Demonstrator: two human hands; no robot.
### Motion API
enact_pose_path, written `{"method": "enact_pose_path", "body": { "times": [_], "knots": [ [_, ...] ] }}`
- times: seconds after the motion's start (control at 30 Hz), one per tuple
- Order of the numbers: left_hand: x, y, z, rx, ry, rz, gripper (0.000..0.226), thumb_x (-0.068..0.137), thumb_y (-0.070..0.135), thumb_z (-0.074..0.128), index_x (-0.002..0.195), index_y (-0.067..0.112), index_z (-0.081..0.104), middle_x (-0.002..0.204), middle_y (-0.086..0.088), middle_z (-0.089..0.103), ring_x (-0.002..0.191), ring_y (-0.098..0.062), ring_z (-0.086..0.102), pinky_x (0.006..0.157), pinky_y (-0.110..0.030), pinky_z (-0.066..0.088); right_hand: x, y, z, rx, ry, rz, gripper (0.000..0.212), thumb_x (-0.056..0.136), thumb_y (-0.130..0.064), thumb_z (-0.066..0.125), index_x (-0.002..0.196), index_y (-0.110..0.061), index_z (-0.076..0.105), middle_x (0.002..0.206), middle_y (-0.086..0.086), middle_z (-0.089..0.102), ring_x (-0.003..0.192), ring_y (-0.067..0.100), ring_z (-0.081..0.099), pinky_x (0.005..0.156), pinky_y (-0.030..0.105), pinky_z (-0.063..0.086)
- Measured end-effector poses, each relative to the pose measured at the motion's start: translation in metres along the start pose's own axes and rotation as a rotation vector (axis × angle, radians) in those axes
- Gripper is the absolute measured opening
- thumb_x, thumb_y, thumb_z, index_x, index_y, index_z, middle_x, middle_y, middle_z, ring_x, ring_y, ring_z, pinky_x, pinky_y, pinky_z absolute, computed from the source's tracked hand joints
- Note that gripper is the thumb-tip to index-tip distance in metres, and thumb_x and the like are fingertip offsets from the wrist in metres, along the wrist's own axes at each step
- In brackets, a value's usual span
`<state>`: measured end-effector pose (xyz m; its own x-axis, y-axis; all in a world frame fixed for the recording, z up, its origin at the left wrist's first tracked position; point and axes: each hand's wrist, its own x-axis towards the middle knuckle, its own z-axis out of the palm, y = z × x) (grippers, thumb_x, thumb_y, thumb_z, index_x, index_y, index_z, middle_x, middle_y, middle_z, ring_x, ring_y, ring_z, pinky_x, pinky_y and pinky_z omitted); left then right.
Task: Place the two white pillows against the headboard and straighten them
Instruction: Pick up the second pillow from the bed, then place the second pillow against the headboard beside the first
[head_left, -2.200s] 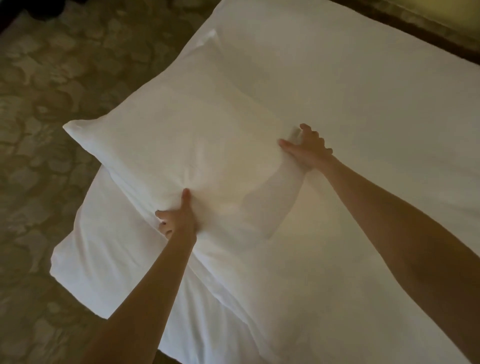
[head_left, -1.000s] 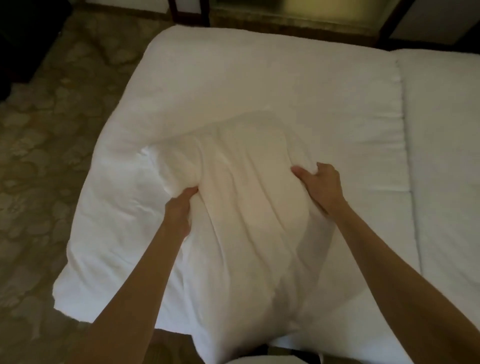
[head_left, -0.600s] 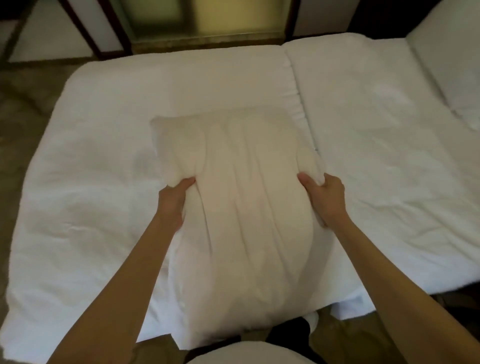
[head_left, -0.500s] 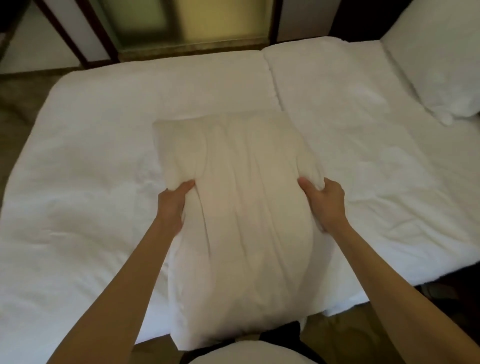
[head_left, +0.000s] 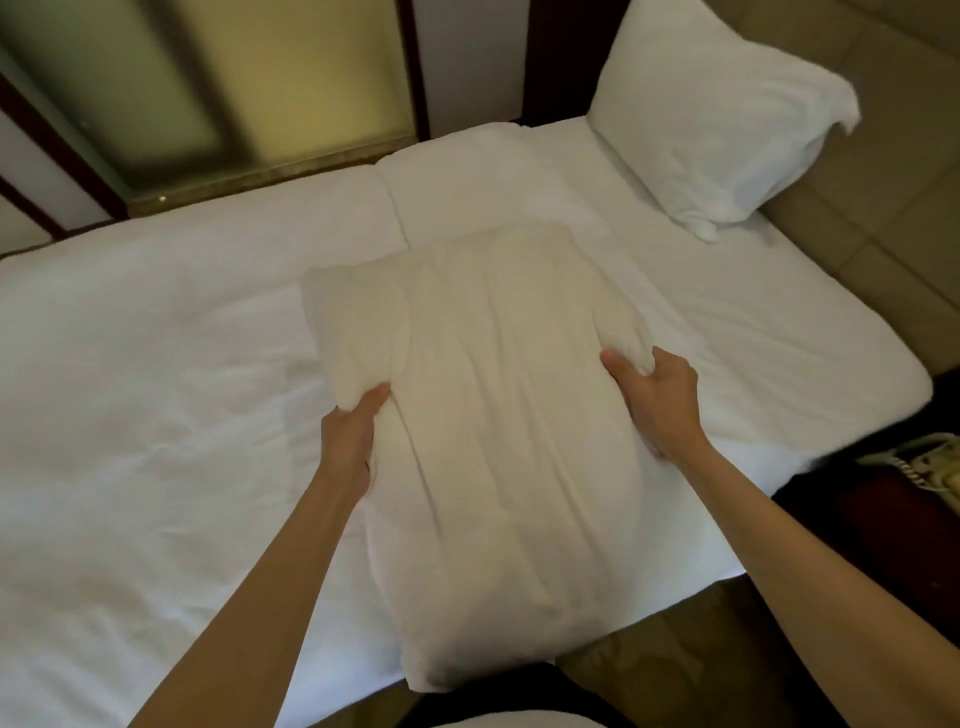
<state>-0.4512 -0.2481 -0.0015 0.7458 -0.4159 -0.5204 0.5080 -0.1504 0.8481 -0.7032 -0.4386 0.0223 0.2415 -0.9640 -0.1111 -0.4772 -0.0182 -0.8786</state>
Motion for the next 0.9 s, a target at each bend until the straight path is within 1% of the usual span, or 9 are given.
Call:
{"method": "enact_pose_path", "body": {
  "times": [0.13,0.23,0.3,0.43,0.53,0.63,0.77,0.83,0.9],
  "knots": [
    [0.011,0.002,0.036,-0.013,-0.063,0.015,0.038,0.077,0.025,0.076,0.111,0.014,0.062,0.099,0.002,0.071,0.089,-0.014,0.067,0.070,-0.026,0.054,0.031,-0.002,-0.025,-0.009,0.034,-0.043,0.042,0.073,-0.056,0.067,0.067,-0.015,0.062,0.067,0.004,0.067,0.063,0.025,0.062,0.060,0.041,0.049],
    [0.025,0.006,0.065,-0.023,-0.101,0.012,0.037,0.079,0.024,0.075,0.112,0.015,0.062,0.096,0.004,0.070,0.087,-0.013,0.067,0.069,-0.028,0.054,0.057,-0.006,-0.040,-0.011,0.073,-0.075,0.049,0.073,-0.056,0.067,0.068,-0.007,0.061,0.067,0.012,0.066,0.062,0.025,0.060,0.061,0.045,0.050],
    [0.035,0.010,0.084,-0.017,-0.124,0.008,0.038,0.079,0.025,0.074,0.114,0.014,0.062,0.099,0.002,0.070,0.090,-0.015,0.067,0.072,-0.031,0.054,0.073,-0.011,-0.049,-0.008,0.086,-0.101,0.049,0.074,-0.055,0.068,0.069,-0.006,0.063,0.067,0.008,0.067,0.064,0.026,0.063,0.062,0.043,0.051],
    [0.052,0.021,0.129,0.011,-0.186,0.001,0.044,0.080,0.028,0.073,0.119,0.013,0.060,0.105,-0.002,0.068,0.093,-0.019,0.065,0.083,-0.036,0.051,0.106,-0.019,-0.074,-0.052,0.141,-0.149,0.053,0.076,-0.053,0.067,0.064,-0.002,0.056,0.059,0.003,0.057,0.057,0.020,0.051,0.057,0.037,0.042],
    [0.057,0.026,0.162,0.032,-0.242,0.005,0.043,0.083,0.026,0.071,0.121,0.011,0.059,0.109,-0.004,0.067,0.093,-0.019,0.064,0.083,-0.035,0.050,0.127,-0.022,-0.097,-0.112,0.182,-0.175,0.046,0.079,-0.052,0.065,0.070,-0.008,0.063,0.065,0.005,0.065,0.062,0.024,0.058,0.059,0.038,0.047],
    [0.057,0.025,0.200,0.026,-0.279,0.003,0.042,0.085,0.020,0.068,0.124,0.006,0.059,0.120,-0.008,0.066,0.106,-0.025,0.063,0.094,-0.039,0.049,0.149,-0.023,-0.126,-0.172,0.223,-0.232,0.041,0.081,-0.052,0.063,0.071,-0.012,0.064,0.064,0.008,0.065,0.060,0.025,0.057,0.057,0.036,0.044],
    [0.052,0.016,0.267,-0.002,-0.328,-0.013,0.041,0.087,0.017,0.066,0.125,0.003,0.058,0.125,-0.012,0.064,0.113,-0.026,0.061,0.102,-0.042,0.046,0.189,-0.017,-0.179,-0.231,0.251,-0.298,0.037,0.081,-0.051,0.062,0.055,-0.029,0.048,0.052,-0.007,0.051,0.050,0.012,0.045,0.048,0.028,0.031],
    [0.045,0.006,0.312,-0.021,-0.352,-0.019,0.041,0.088,0.016,0.065,0.126,0.002,0.057,0.125,-0.012,0.064,0.112,-0.026,0.061,0.102,-0.043,0.046,0.216,-0.007,-0.217,-0.272,0.266,-0.329,0.041,0.080,-0.052,0.061,0.054,-0.024,0.047,0.049,-0.005,0.049,0.048,0.013,0.042,0.046,0.029,0.029],
    [0.042,-0.002,0.346,-0.061,-0.368,-0.035,0.040,0.089,0.014,0.064,0.126,0.001,0.057,0.125,-0.013,0.064,0.113,-0.027,0.061,0.102,-0.044,0.046,0.240,0.003,-0.243,-0.312,0.273,-0.373,0.044,0.081,-0.052,0.060,0.060,-0.014,0.051,0.052,0.007,0.054,0.050,0.022,0.045,0.047,0.032,0.031]
  ]
}}
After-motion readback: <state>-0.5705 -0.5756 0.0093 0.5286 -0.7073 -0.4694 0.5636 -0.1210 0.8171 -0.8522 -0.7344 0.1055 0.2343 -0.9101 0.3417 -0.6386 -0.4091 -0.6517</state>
